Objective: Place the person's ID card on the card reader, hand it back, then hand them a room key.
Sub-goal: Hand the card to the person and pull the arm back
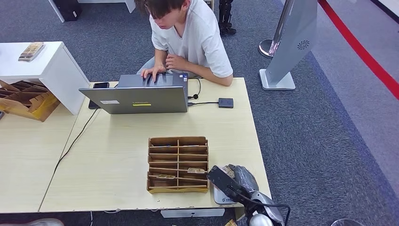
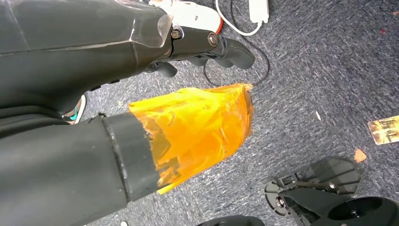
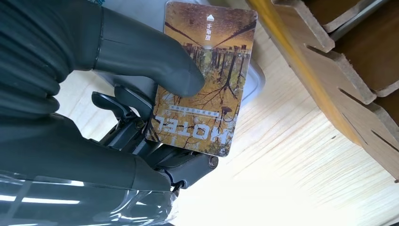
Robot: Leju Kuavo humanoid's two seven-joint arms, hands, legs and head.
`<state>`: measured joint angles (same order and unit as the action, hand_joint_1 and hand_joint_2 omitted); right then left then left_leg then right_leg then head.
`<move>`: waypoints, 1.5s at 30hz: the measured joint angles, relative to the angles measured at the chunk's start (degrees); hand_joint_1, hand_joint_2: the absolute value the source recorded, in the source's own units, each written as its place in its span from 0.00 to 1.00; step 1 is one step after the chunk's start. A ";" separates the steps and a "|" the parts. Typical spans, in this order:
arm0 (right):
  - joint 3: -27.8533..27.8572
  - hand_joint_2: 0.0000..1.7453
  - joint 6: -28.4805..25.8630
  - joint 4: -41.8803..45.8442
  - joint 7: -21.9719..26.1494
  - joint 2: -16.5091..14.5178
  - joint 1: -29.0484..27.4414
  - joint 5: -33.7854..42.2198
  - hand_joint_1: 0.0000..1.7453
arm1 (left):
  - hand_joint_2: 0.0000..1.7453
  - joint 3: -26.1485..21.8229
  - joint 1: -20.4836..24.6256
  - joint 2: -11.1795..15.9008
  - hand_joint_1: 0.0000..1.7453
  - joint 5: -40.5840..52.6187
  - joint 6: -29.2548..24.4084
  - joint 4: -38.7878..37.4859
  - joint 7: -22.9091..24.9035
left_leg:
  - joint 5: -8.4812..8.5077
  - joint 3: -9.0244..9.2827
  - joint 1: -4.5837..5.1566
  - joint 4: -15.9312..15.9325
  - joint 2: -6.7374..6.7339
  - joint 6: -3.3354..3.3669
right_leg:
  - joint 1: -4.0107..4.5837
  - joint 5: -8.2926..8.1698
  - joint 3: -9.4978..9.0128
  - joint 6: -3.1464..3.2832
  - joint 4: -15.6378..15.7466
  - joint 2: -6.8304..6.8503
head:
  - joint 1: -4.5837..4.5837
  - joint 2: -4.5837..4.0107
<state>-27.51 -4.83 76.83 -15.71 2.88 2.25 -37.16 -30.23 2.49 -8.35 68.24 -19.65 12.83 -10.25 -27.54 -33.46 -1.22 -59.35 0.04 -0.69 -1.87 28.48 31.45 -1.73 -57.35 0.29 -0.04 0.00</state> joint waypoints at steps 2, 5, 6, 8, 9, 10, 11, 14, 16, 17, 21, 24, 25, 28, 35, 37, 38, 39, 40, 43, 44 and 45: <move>0.09 1.00 -0.34 -0.13 -0.67 -0.14 0.15 -1.39 1.00 | 0.00 0.00 0.00 0.00 0.00 -0.02 -0.02 0.00 0.07 | 0.00 0.00 0.00 0.00 0.00 0.00 | 0.00 0.00 -0.01 0.00 0.00 0.00 | 0.00 0.00; 0.34 1.00 -0.68 -0.38 -1.40 -0.41 0.52 -3.40 1.00 | 0.00 0.00 0.00 0.00 0.00 -0.03 -0.04 0.00 0.16 | 0.00 0.00 0.00 0.00 0.00 0.00 | 0.00 0.00 -0.01 0.00 0.00 0.01 | 0.00 0.00; 0.40 1.00 -0.69 -0.46 -1.55 -0.48 0.64 -3.92 1.00 | 0.00 0.00 0.00 0.00 0.00 -0.04 -0.05 0.00 0.17 | 0.00 0.01 0.00 -0.01 0.00 0.00 | 0.00 0.00 -0.01 0.00 0.00 0.00 | 0.00 0.00; 0.52 1.00 -0.70 -0.61 -1.78 -0.56 0.81 -4.62 1.00 | 0.00 0.00 0.00 0.00 0.00 -0.05 -0.06 0.00 0.20 | 0.00 0.01 0.00 -0.01 0.00 0.00 | 0.00 0.00 -0.01 0.00 0.00 0.00 | 0.00 0.00; 0.58 1.00 -0.69 -0.69 -1.83 -0.61 0.87 -4.82 1.00 | 0.00 0.00 -0.01 0.00 0.00 -0.06 -0.06 0.00 0.24 | 0.00 0.01 0.00 -0.01 0.00 0.00 | 0.00 0.00 -0.01 0.00 0.00 0.00 | 0.00 0.00; 0.63 1.00 -0.69 -0.77 -1.87 -0.66 0.92 -5.01 1.00 | 0.00 0.00 -0.01 0.00 0.00 -0.07 -0.06 0.00 0.28 | 0.00 0.01 0.00 -0.01 0.00 0.00 | 0.00 0.00 -0.01 0.00 0.00 0.00 | 0.00 0.00; 0.66 1.00 -0.68 -0.86 -1.88 -0.74 0.98 -5.22 1.00 | 0.00 0.00 0.00 0.00 0.00 -0.08 -0.07 0.00 0.31 | 0.00 0.02 0.00 -0.01 0.00 0.00 | 0.00 0.00 -0.01 0.00 0.00 0.00 | 0.00 0.00; 0.72 1.00 -0.70 -1.09 -2.02 -0.94 1.16 -6.09 1.00 | 0.00 0.00 -0.01 0.00 0.00 -0.10 -0.13 0.00 0.33 | 0.00 0.02 0.00 -0.01 0.00 0.00 | 0.00 0.00 -0.01 0.00 0.00 0.00 | 0.00 0.00; 0.74 1.00 -0.71 -1.22 -2.08 -1.07 1.30 -6.59 1.00 | 0.00 -0.01 -0.01 0.00 0.00 -0.12 -0.19 0.00 0.33 | 0.00 0.02 0.00 0.00 0.00 0.00 | 0.00 0.00 -0.01 0.00 0.00 0.00 | 0.00 0.00; 0.76 1.00 -0.74 -1.31 -2.10 -1.13 1.36 -6.82 1.00 | 0.00 -0.01 -0.01 0.00 0.00 -0.14 -0.21 0.00 0.33 | 0.00 0.02 0.00 0.00 0.00 0.00 | 0.00 0.00 -0.01 0.00 0.00 0.00 | 0.00 0.00; 0.85 1.00 -0.97 -1.58 -2.11 -1.42 1.54 -7.53 1.00 | 0.00 -0.02 -0.01 0.00 0.00 -0.19 -0.24 0.00 0.33 | 0.00 0.02 0.00 -0.01 0.00 0.00 | 0.00 0.00 -0.02 0.00 0.00 0.00 | 0.00 0.00; 0.92 1.00 -1.09 -1.67 -2.11 -1.56 1.64 -7.78 1.00 | 0.00 -0.03 -0.01 0.00 0.00 -0.20 -0.24 0.00 0.33 | 0.00 0.02 0.00 -0.01 0.00 0.00 | 0.00 0.00 -0.02 0.00 0.00 0.00 | 0.00 0.00; 0.95 1.00 -1.15 -1.71 -2.09 -1.61 1.66 -7.82 1.00 | 0.00 -0.04 -0.01 0.00 0.00 -0.20 -0.24 0.00 0.33 | 0.00 0.02 0.00 -0.01 0.00 0.00 | 0.00 0.00 -0.02 0.00 0.00 0.00 | 0.00 0.00; 1.07 1.00 -1.55 -1.89 -1.90 -1.79 1.69 -8.11 1.00 | 0.00 -0.07 -0.01 0.00 0.00 -0.20 -0.28 0.00 0.33 | 0.00 0.02 0.00 -0.01 0.00 0.00 | 0.00 0.00 -0.02 0.00 0.00 0.00 | 0.01 0.00; 1.29 1.00 -3.10 -2.00 -0.75 -2.15 1.74 -9.18 1.00 | 0.00 -0.48 -0.01 -0.03 0.00 -0.26 -0.41 0.00 0.33 | 0.00 0.02 0.00 -0.01 0.00 0.00 | 0.00 0.00 -0.02 0.00 0.00 0.00 | 0.00 0.00; 1.32 1.00 -3.32 -2.00 -0.61 -2.26 1.74 -9.32 1.00 | 0.00 -0.60 -0.01 -0.07 0.00 -0.27 -0.41 0.00 0.33 | 0.00 0.02 0.00 -0.01 0.00 0.00 | 0.00 0.00 -0.02 0.00 0.00 0.00 | 0.00 0.00; 1.32 1.00 -3.52 -2.00 -0.47 -2.29 1.74 -9.43 1.00 | 0.00 -0.63 -0.01 -0.09 0.00 -0.27 -0.42 0.00 0.33 | 0.00 0.02 0.00 -0.01 0.00 0.00 | 0.00 0.00 -0.02 0.00 0.00 0.00 | 0.00 0.00; 1.33 1.00 -3.83 -1.98 -0.20 -2.33 1.74 -9.53 1.00 | 0.00 -0.68 -0.01 -0.11 0.00 -0.27 -0.42 0.00 0.33 | 0.00 0.02 0.00 -0.01 0.00 0.00 | 0.00 0.00 -0.02 0.00 0.00 0.00 | 0.00 0.00; 1.36 1.00 -4.25 -1.95 0.19 -2.37 1.73 -9.66 1.00 | 0.00 -0.75 -0.01 -0.14 0.00 -0.27 -0.43 0.00 0.33 | 0.00 0.02 0.00 -0.01 0.00 0.00 | 0.00 0.00 -0.02 0.00 0.00 0.00 | 0.00 0.00; 1.56 1.00 -5.64 -1.54 1.57 -2.56 1.72 -10.02 1.00 | 0.00 -0.92 -0.02 -0.19 0.00 -0.28 -0.51 0.00 0.32 | 0.00 0.02 0.00 -0.01 0.01 0.00 | 0.00 0.00 -0.02 0.00 0.00 0.00 | 0.00 0.00; 1.65 1.00 -6.06 -1.30 2.01 -2.64 1.71 -10.15 1.00 | 0.00 -0.94 -0.02 -0.20 0.00 -0.29 -0.54 0.00 0.31 | 0.00 0.02 0.00 -0.01 0.01 0.00 | 0.00 0.00 -0.01 0.00 0.00 0.00 | 0.00 0.00; 1.72 1.00 -6.50 -1.02 2.43 -2.71 1.70 -10.30 1.00 | 0.00 -0.95 -0.02 -0.20 0.00 -0.29 -0.56 0.00 0.31 | 0.00 0.01 0.00 -0.01 0.01 0.00 | 0.00 0.00 -0.01 0.00 0.00 0.00 | 0.00 0.00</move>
<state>-25.79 -11.32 75.81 -13.28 0.17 3.95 -47.46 -31.18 2.47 -8.55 67.95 -20.21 12.83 -9.94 -27.54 -33.45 -1.23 -59.36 0.05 -0.69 -1.87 28.48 31.44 -1.73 -57.35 0.28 -0.04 0.00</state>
